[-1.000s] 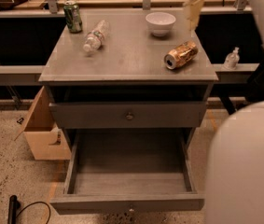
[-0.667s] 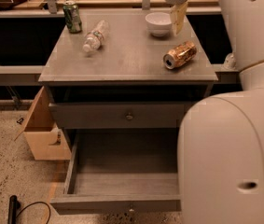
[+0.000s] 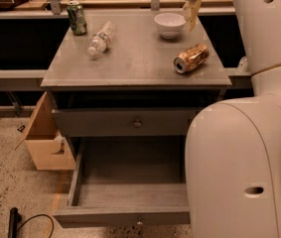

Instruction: Move water bottle near orange can

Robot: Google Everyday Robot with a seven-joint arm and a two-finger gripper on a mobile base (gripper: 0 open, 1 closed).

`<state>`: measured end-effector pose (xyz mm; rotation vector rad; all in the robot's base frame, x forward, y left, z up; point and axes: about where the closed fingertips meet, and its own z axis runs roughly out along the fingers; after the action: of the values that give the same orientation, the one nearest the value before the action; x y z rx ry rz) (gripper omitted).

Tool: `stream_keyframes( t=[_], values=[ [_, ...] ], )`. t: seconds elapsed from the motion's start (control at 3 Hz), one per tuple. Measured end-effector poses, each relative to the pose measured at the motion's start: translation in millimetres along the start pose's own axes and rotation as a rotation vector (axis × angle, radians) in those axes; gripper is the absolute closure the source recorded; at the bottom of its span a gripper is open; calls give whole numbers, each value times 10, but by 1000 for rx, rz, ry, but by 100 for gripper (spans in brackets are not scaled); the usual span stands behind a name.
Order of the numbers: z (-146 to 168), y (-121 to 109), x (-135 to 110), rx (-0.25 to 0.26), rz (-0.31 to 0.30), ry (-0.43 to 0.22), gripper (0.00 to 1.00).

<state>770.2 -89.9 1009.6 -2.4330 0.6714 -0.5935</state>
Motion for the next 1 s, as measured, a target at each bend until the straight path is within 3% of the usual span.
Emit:
stream_keyframes(
  t=[0.67, 1.0],
  values=[
    [323, -641, -26, 18, -105, 110, 0],
    [502, -750, -136, -16, -157, 134, 0]
  ],
)
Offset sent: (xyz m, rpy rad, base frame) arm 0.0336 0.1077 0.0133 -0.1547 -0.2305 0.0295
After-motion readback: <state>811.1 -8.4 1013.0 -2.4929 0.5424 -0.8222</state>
